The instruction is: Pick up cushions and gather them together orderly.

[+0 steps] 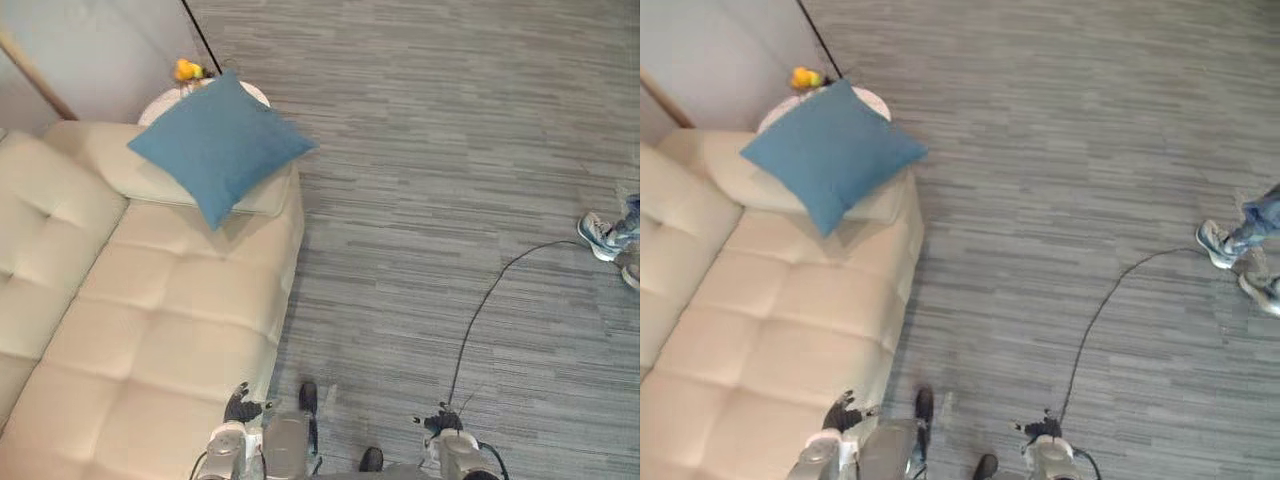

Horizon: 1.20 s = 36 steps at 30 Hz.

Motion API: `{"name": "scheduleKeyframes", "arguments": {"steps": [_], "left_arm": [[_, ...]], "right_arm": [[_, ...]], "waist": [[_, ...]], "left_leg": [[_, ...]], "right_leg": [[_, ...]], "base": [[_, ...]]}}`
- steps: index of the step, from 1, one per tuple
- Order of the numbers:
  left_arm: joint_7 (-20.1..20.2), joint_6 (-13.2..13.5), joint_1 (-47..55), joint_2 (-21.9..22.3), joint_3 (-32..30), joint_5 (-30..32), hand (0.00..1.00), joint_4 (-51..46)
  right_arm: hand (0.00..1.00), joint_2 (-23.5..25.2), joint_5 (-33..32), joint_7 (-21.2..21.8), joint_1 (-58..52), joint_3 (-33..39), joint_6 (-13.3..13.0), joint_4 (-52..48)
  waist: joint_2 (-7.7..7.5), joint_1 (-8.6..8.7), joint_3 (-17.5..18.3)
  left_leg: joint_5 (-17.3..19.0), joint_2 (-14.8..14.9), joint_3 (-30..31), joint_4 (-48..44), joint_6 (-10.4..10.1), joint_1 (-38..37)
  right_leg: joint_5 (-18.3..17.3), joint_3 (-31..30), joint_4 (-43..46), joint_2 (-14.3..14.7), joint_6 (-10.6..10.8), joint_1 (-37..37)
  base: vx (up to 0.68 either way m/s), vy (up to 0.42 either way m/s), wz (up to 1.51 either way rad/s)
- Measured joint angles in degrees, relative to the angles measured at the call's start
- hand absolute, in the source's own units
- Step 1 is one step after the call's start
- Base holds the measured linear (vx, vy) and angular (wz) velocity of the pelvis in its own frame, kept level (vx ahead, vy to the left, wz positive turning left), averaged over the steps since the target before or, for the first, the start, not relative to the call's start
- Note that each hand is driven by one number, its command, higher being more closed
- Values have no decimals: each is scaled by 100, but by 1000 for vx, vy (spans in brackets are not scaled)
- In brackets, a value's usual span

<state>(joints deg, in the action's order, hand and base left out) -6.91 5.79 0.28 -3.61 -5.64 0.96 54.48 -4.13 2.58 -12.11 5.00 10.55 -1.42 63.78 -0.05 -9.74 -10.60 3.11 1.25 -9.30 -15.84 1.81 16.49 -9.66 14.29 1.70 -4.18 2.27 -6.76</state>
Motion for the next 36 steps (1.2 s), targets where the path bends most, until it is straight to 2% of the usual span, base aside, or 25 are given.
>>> {"name": "scheduleKeyframes", "arguments": {"steps": [2,3,4,5,6,7,8,11,14,15,16,17,18,19,20,21,22,24,26,28,29,30,31,32,36], "left_arm": [[4,-6,59,2,-121,1,0,13],[13,-6,88,6,-131,2,0,18],[43,-13,138,-21,-125,1,0,42],[57,-30,127,-80,-102,0,0,71],[60,-39,118,-125,-84,2,0,81],[57,-99,132,-220,74,3,0,139],[53,-125,209,-270,188,2,0,150],[5,-137,258,-307,233,2,0,144],[-32,-140,270,-259,242,3,0,155],[-35,-140,291,-268,243,1,0,194],[-41,-138,308,-363,258,5,0,230],[-55,-147,291,-276,250,4,0,291],[-52,-117,323,-143,256,4,0,332],[-43,-117,315,-89,225,2,0,334],[-43,-114,309,-87,181,5,0,323],[-40,-119,262,-75,114,0,0,312],[-43,-113,237,-73,88,-3,0,257],[-45,-106,247,-117,92,-7,0,140],[-39,-106,252,-133,119,-9,0,82],[-33,-102,232,-137,135,-7,0,40],[-34,-109,216,-144,148,-5,0,51],[-34,-107,214,-148,155,-5,0,53],[-31,-103,221,-194,160,-11,0,54],[-31,-106,209,-257,169,-8,0,73],[-24,-106,207,-293,37,-18,0,120]], "right_arm": [[0,6,72,25,-7,-3,-17,-5],[0,0,109,37,-4,-4,-25,-7],[0,12,150,56,-13,0,-34,-8],[0,31,177,74,-62,3,-34,-11],[0,34,188,82,-115,4,-26,-9],[0,25,189,88,-235,23,-17,-10],[0,22,188,89,-378,33,-5,-8],[0,-67,191,90,-293,34,-20,-33],[0,-85,177,97,-190,31,-28,-44],[0,-82,192,95,-230,13,-22,-107],[0,-87,178,104,-348,16,-31,-172],[0,-165,179,107,-334,28,-34,-185],[0,-298,194,102,-292,-16,-29,-182],[0,-340,196,100,-275,-7,-31,-181],[0,-342,195,96,-260,-8,-26,-165],[0,-343,188,91,-259,-18,-21,-156],[0,-300,168,82,-289,-63,-15,-146],[0,-262,128,74,-288,-60,-19,-34],[0,-257,107,72,-195,-53,-17,9],[0,-263,79,61,-145,0,-20,-1],[0,-265,77,39,-145,33,-19,-1],[0,-264,77,28,-155,39,-18,-1],[0,-268,77,18,-173,41,-12,8],[0,-192,77,20,-147,34,-19,6],[0,-70,88,37,-86,49,-28,0]], "waist": [[-43,-14,63],[-7,-24,84],[38,-3,109],[-8,41,68],[-41,50,62],[-45,92,64],[6,110,47],[72,242,54],[139,338,23],[54,350,36],[-76,358,83],[64,364,99],[232,366,174],[380,368,244],[410,362,223],[441,399,138],[444,397,18],[371,300,-22],[339,293,-34],[316,286,-41],[308,289,-47],[304,289,-50],[218,262,-45],[77,224,9],[-67,184,10]], "left_leg": [[366,-75,-127,-347,152,-141],[526,-37,-123,-360,117,-236],[834,14,-108,-330,37,-465],[1004,-39,-28,-303,54,-697],[1075,-84,16,-294,58,-832],[1198,-102,121,-267,62,-1166],[1243,-89,209,-88,36,-1581],[1242,160,445,243,33,-2051],[1309,414,670,313,-83,-2196],[1395,426,776,298,-230,-2323],[1592,400,964,249,-507,-2488],[1647,523,1069,233,-538,-2559],[1639,739,1294,-262,-554,-2352],[1545,846,1480,-1091,-682,-1900],[1416,900,1495,-1521,-721,-1647],[1023,977,1458,-2380,-709,-1240],[931,1204,1236,-3373,-608,-725],[1199,1214,785,-3722,-484,-306],[1337,958,361,-3193,-418,37],[1216,653,-126,-1737,-325,157],[916,562,-545,-840,-322,159],[772,546,-750,-548,-319,142],[132,531,-1241,-134,-127,53],[54,417,-1539,-56,119,-61],[453,283,-1424,-364,307,-149]], "right_leg": [[-19,-123,312,-120,147,-128],[-126,-170,718,-138,315,-8],[-353,-221,1953,-248,678,427],[-334,-221,3463,-509,977,1029],[-337,-200,4136,-650,1007,1277],[-446,-7,4859,-827,828,1492],[-642,364,4926,-999,488,1584],[-787,974,3626,-948,168,2024],[-234,440,2354,-581,208,2469],[358,-3,1588,-465,217,2489],[1062,-301,1478,-466,76,2481],[896,-211,1753,-398,33,2490],[449,13,2094,-324,-74,2491],[266,219,2126,-267,-172,2423],[189,345,2111,-264,-205,2337],[90,509,2019,-243,-258,2102],[-7,706,1695,-125,-341,1612],[9,915,1273,-80,-351,1081],[25,1093,890,-82,-318,705],[39,1303,529,-94,-212,429],[9,1448,370,-96,-127,258],[-16,1502,329,-98,-78,188],[-71,1609,254,-125,61,23],[-38,1651,181,-252,213,-48],[0,1666,729,-468,395,-109]], "base": [[420,107,-10],[451,127,-30],[348,84,-13],[425,85,4],[396,15,38],[432,-8,44],[449,-20,44],[435,-115,43],[347,-201,43],[506,-386,68],[519,-390,65],[497,-401,67],[388,-300,53],[378,-313,61],[299,-261,66],[361,-299,83],[356,-276,80],[301,-181,50],[380,-152,43],[333,-51,44],[261,15,46],[357,41,52],[482,55,45],[410,45,36],[438,100,36]]}}
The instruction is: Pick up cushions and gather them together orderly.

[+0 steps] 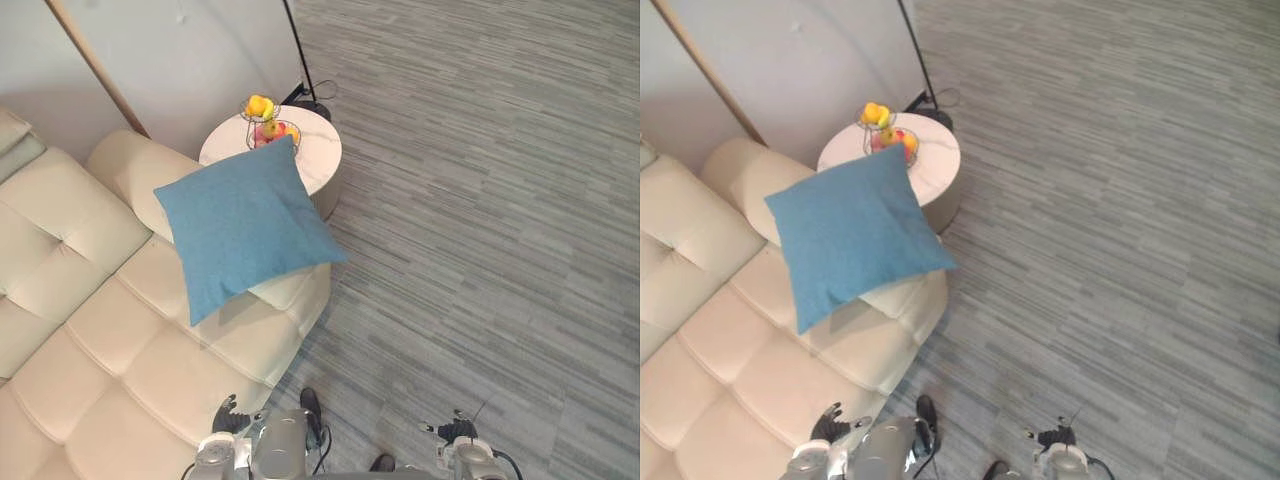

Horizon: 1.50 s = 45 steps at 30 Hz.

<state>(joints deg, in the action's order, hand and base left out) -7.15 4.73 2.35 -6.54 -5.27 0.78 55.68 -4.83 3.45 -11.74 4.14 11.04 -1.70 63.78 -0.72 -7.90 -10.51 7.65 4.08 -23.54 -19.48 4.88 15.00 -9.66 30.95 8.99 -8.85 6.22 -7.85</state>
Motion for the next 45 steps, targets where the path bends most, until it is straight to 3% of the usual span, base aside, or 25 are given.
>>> {"name": "scheduleKeyframes", "arguments": {"steps": [2,3,5,6,8,9,11,12,13,14,15,16,18,20,23,27,33,39,45], "left_arm": [[5,-8,10,5,24,-7,0,22],[8,-10,13,4,29,-7,0,24],[7,-13,13,-10,78,-7,0,24],[4,-14,53,4,109,-11,0,33],[0,-13,62,7,188,-11,0,45],[-5,-11,15,54,199,-24,0,52],[-12,-7,-29,155,210,-41,0,59],[-14,-5,-24,169,241,-44,0,57],[-14,-4,-10,163,243,-44,0,56],[-21,-10,4,164,231,-43,0,97],[-21,-9,8,181,229,-46,0,95],[-19,-3,83,353,209,-33,0,81],[-8,-2,71,436,196,15,0,48],[-16,-4,59,508,218,16,0,18],[-14,-3,44,492,332,21,0,12],[-9,-5,-66,288,704,35,0,108],[-10,-7,-61,217,868,53,0,237],[-17,-12,-40,23,878,74,0,235],[-50,-8,93,-609,-88,4,0,-418]], "right_arm": [[0,23,34,35,-52,-1,-1,-4],[0,23,38,41,-70,-1,-3,-5],[0,29,42,49,-95,-1,-2,-4],[0,6,42,50,-98,3,-3,-20],[0,13,41,51,-103,2,-9,-86],[0,23,41,52,-159,2,-9,-236],[0,36,-7,58,-278,4,-14,-246],[0,61,-115,62,-328,61,-43,-238],[0,71,-118,63,-365,65,-42,-223],[0,138,-139,71,-474,193,-55,-228],[0,141,-136,69,-482,205,-55,-229],[0,112,-135,60,-543,249,-50,-251],[0,117,-136,55,-547,250,-47,-333],[0,198,-141,57,-570,352,-56,-445],[0,197,-235,48,-585,473,-54,-439],[0,222,-251,48,-601,581,-47,-413],[0,212,-232,29,-526,676,-53,-416],[0,141,-231,-63,-526,846,-51,-480],[0,-558,-230,-68,-789,1127,-92,-2254]], "waist": [[2,23,-2],[4,39,1],[-13,82,-7],[7,133,-18],[75,148,-45],[98,175,-44],[94,257,-26],[17,289,20],[-42,295,53],[-136,318,141],[-119,323,155],[53,298,305],[185,330,359],[276,315,355],[263,332,362],[145,350,360],[123,436,386],[104,480,411],[129,533,531]], "left_leg": [[142,-176,313,136,61,-493],[209,-206,416,168,59,-603],[367,-308,783,298,26,-959],[368,-359,1018,525,23,-1368],[368,-354,1223,636,22,-1591],[395,-332,1501,689,-25,-1678],[499,-323,1973,658,-202,-1702],[583,-366,2241,583,-343,-1680],[626,-395,2335,544,-409,-1647],[869,-443,2732,267,-605,-1574],[875,-424,2759,249,-601,-1566],[953,-194,2926,117,-739,-1446],[955,42,2759,-176,-794,-1195],[767,366,2000,-292,-1020,-966],[543,407,1626,64,-1031,-1031],[65,210,1594,537,-1013,-1019],[-407,80,1600,1395,-954,-1464],[-576,75,1532,1827,-905,-1540],[-586,48,1276,2147,-923,-1581]], "right_leg": [[182,-115,2246,-596,294,471],[283,-229,2753,-697,316,630],[-15,-621,3936,-790,176,1045],[-376,-804,4018,-723,22,1302],[-526,-1002,3640,-569,-121,1570],[-569,-1435,3106,-322,-164,1857],[-414,-2565,2007,144,-76,2132],[-131,-3121,1362,283,-50,2153],[44,-3263,1157,287,-66,2154],[356,-3220,1212,234,-173,2151],[347,-3175,1224,236,-174,2143],[190,-2791,1219,312,-321,2065],[119,-2411,1166,361,-420,1999],[67,-1872,971,366,-510,1760],[64,-1533,818,293,-515,1574],[172,-1110,499,110,-482,1409],[705,-996,-372,200,-459,933],[1067,-966,-873,317,-467,793],[1282,-1172,-1404,404,-445,765]], "base": [[374,130,68],[302,54,74],[342,-12,93],[411,-52,100],[227,-58,75],[197,-159,101],[228,-243,133],[148,-231,109],[243,-432,135],[168,-315,92],[289,-428,115],[234,-266,93],[195,-241,104],[129,-215,99],[69,-107,75],[6,-30,61],[-46,16,8],[-137,30,3],[-81,14,-18]]}}
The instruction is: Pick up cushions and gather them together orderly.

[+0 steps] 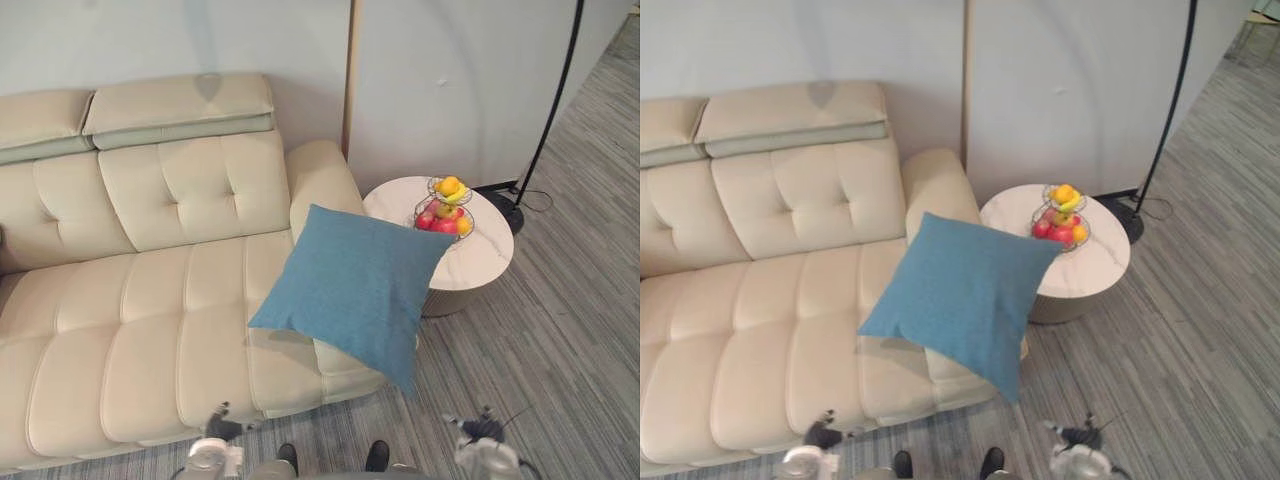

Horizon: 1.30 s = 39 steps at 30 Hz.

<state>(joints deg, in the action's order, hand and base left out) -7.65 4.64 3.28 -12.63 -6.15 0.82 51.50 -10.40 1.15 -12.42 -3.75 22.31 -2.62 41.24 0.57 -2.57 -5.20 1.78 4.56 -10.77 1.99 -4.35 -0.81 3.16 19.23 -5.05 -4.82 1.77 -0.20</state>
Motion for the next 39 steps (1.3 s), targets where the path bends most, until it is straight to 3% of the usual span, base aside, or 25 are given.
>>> {"name": "scheduleKeyframes", "arguments": {"steps": [3,10,18,27,33,39], "left_arm": [[-4,3,42,-146,-337,-105,0,-537],[-129,21,-19,-201,-514,-396,0,-1745],[-402,110,-597,-202,-320,-458,0,-1948],[-631,127,-1372,-105,448,-518,0,-1782],[-755,125,-2534,56,1049,-565,0,-1356],[-923,124,-3301,61,1469,-674,0,-1099]], "right_arm": [[0,-218,-2,15,4,34,-43,-434],[0,-83,-216,310,55,-391,-158,-1337],[0,-11,-471,405,421,-1198,-193,-1367],[0,427,-619,302,1123,-2049,-210,-1281],[0,597,-819,139,1750,-2367,-212,-1058],[0,601,-1013,-144,2206,-2497,-264,-1118]], "waist": [[-6,3,52],[-62,10,252],[-98,16,218],[-173,-9,-502],[-243,-15,-1047],[-252,-11,-1303]], "left_leg": [[-1,14,-49,-2,-3,-16],[-28,47,-48,-16,-34,-82],[-24,-25,-8,-12,-30,7],[-170,-75,-125,-125,100,809],[-116,-65,-190,-676,180,1671],[-64,-45,-239,-1044,252,2246]], "right_leg": [[0,-73,-38,32,0,2],[120,-125,-2,79,-43,17],[126,-101,-2,57,-31,97],[424,-278,-1,-22,-33,924],[592,-392,150,-120,-51,1621],[696,-470,308,-170,-27,2123]], "base": [[14,0,-8],[135,1,-5],[67,18,2],[-82,9,-8],[-51,23,-2],[-62,21,-2]]}}
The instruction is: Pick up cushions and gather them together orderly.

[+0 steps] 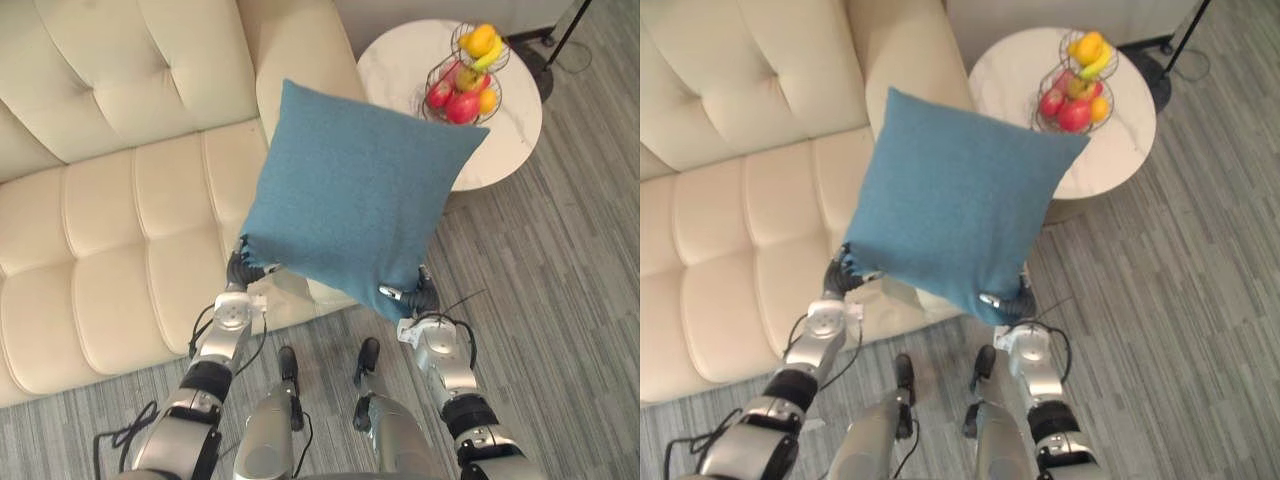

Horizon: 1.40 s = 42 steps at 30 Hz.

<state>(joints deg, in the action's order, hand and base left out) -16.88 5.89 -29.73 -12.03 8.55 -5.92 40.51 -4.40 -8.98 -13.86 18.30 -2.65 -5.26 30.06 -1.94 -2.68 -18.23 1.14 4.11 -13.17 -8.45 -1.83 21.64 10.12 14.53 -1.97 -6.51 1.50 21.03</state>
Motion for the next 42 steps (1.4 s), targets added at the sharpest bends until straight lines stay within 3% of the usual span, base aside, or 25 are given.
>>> {"name": "scheduleKeyframes", "arguments": {"steps": [1,2,9,16,21,24,29,33,42], "left_arm": [[-47,0,-90,6,39,-31,0,0],[-84,0,-211,1,48,-81,100,0],[-336,1,-541,-26,221,-307,100,-236],[-424,93,-665,-92,476,-356,100,-1048],[-422,136,-734,-63,745,-551,100,-1564],[-416,316,-281,38,888,-558,100,-2126],[-405,337,1062,312,895,-723,100,-2663],[-317,336,1861,371,895,-890,100,-3096],[-267,342,3272,393,883,-1246,100,-4269]], "right_arm": [[0,4,-9,-38,52,-32,-27,-24],[100,5,-26,-89,103,-66,-49,-102],[100,-30,-236,-300,92,-201,-229,-686],[100,-56,-491,-310,42,-202,-339,-892],[100,-50,-576,-285,-206,-249,-355,-931],[100,-22,-570,-225,-611,-322,-339,-1019],[100,-12,-449,-203,-1541,-439,-281,-1537],[100,-7,-343,-176,-2198,-444,-267,-2343],[100,69,68,38,-3026,-616,-270,-3439]], "waist": [[-25,-4,-30],[-23,-12,-77],[-30,-19,-83],[-31,-60,-83],[-31,-50,-67],[-35,-41,-47],[-26,96,221],[-25,198,610],[63,201,1303]], "left_leg": [[9,13,-44,-45,6,78],[60,33,-65,-131,9,184],[186,158,-148,-457,34,646],[164,201,-157,-492,-11,607],[156,196,-139,-409,-21,187],[146,121,-161,-157,-38,-263],[19,58,-118,406,-140,-1023],[14,42,-45,570,-148,-1384],[1,-78,-16,872,-127,-1975]], "right_leg": [[47,-66,-1,1,23,83],[79,-125,-2,7,34,156],[220,-287,-4,66,69,504],[228,-294,-4,96,58,458],[224,-314,-83,103,59,31],[163,-376,-264,93,59,-387],[-24,-353,-308,128,55,-915],[-113,-281,-312,136,66,-1240],[-298,-255,-314,85,104,-1727]], "base": [[-55,11,-13],[-65,13,-13],[-32,-6,-8],[7,-6,0],[55,5,2],[88,18,-1],[107,-7,-1],[78,6,9],[15,13,3]]}}
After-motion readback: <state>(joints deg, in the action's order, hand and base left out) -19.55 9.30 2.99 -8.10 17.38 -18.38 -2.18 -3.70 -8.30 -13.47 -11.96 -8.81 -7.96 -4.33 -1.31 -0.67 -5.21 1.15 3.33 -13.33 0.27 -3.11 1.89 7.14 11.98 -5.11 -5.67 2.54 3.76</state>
